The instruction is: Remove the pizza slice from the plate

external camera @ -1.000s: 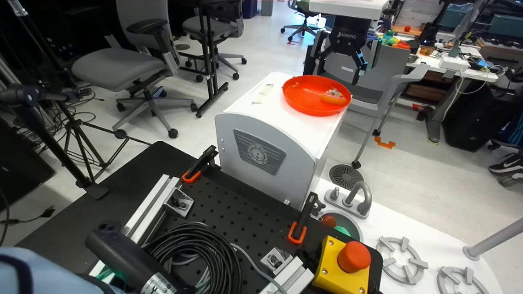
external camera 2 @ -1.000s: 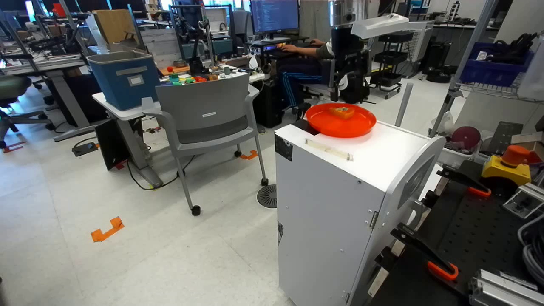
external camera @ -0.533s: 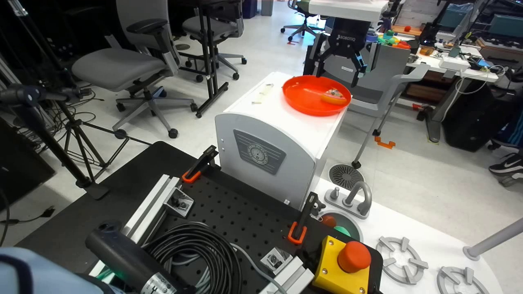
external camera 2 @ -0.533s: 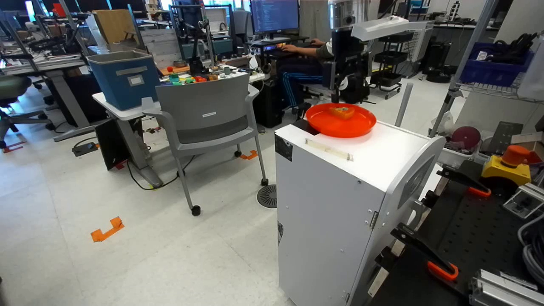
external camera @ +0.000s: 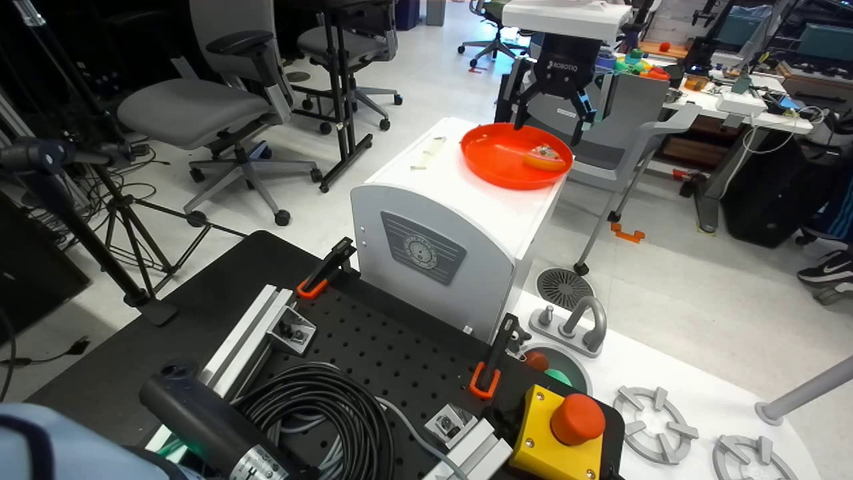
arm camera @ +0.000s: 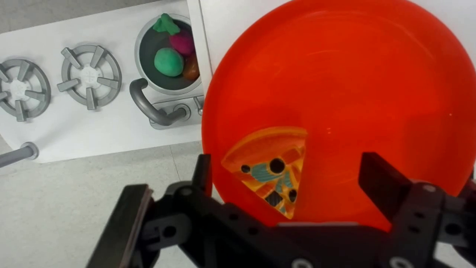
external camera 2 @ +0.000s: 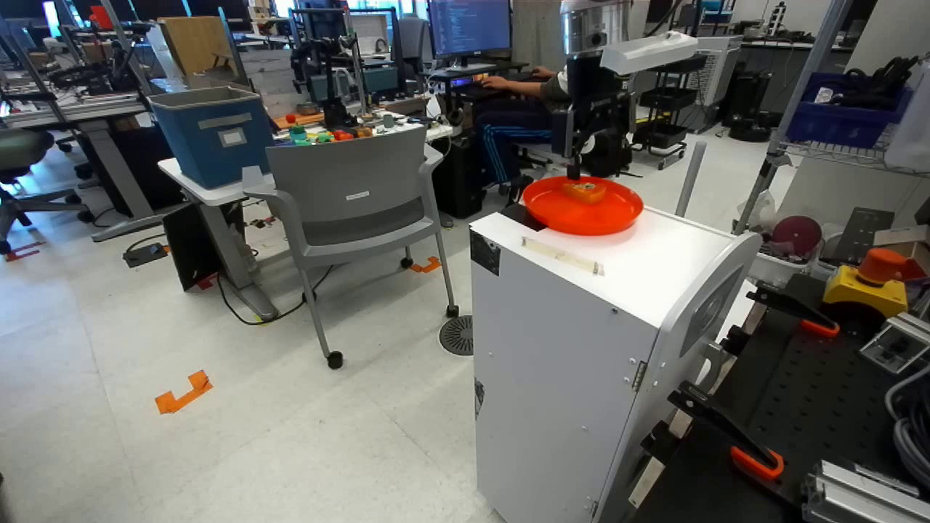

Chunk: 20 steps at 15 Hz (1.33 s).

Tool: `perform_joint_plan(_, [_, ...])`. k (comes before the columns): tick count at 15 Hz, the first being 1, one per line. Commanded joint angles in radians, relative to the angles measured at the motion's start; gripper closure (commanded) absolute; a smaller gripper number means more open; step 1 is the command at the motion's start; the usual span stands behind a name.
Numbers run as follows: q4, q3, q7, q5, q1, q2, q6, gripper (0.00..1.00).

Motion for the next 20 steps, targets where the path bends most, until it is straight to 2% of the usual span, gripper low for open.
perform_joint_plan(1, [0.026, -0.004, 0.01, -0.01, 0.012, 0.032, -0.014, 0.0])
perform_joint_plan(20, [0.038, -0.022, 0.031, -0.009, 0.01, 0.05, 0.017, 0.0])
